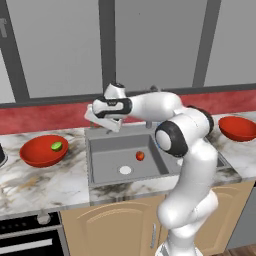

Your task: Pick the kiwis from the sink and place them in one bowl. Place the apple in the other bowl. Then turn off the sink faucet.

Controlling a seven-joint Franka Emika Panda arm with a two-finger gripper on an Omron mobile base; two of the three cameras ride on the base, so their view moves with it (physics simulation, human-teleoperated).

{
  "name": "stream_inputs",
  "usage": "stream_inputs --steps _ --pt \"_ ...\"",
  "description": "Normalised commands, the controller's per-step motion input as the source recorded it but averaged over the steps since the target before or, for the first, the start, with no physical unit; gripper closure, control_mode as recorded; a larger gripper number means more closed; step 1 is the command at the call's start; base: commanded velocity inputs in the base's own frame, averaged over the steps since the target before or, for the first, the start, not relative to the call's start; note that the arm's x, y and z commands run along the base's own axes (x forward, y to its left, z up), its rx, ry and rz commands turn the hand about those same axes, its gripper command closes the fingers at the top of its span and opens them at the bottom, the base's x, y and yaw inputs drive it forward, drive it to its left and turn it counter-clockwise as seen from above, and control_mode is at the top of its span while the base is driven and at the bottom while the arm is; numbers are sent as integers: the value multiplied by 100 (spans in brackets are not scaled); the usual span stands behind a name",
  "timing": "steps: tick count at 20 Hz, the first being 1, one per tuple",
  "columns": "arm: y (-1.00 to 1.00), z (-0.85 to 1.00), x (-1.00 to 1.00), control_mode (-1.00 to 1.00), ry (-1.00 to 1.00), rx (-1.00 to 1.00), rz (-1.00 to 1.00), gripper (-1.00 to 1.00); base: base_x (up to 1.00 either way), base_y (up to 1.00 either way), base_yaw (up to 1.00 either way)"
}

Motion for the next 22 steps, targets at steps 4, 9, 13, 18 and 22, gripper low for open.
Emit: stream_inputs --steps 4,9,13,18,22 --pt "-76 3 -80 -100 -17 0 0 -100 0 0 0" --pt "-78 10 -72 -100 -16 0 0 -100 0 0 0" --pt "-89 11 -49 -100 -9 0 -1 -100 0 0 0" --pt "-83 10 -38 -100 -4 -2 -2 -100 0 0 0" --pt "-79 9 -28 -100 -1 -7 -6 -100 0 0 0"
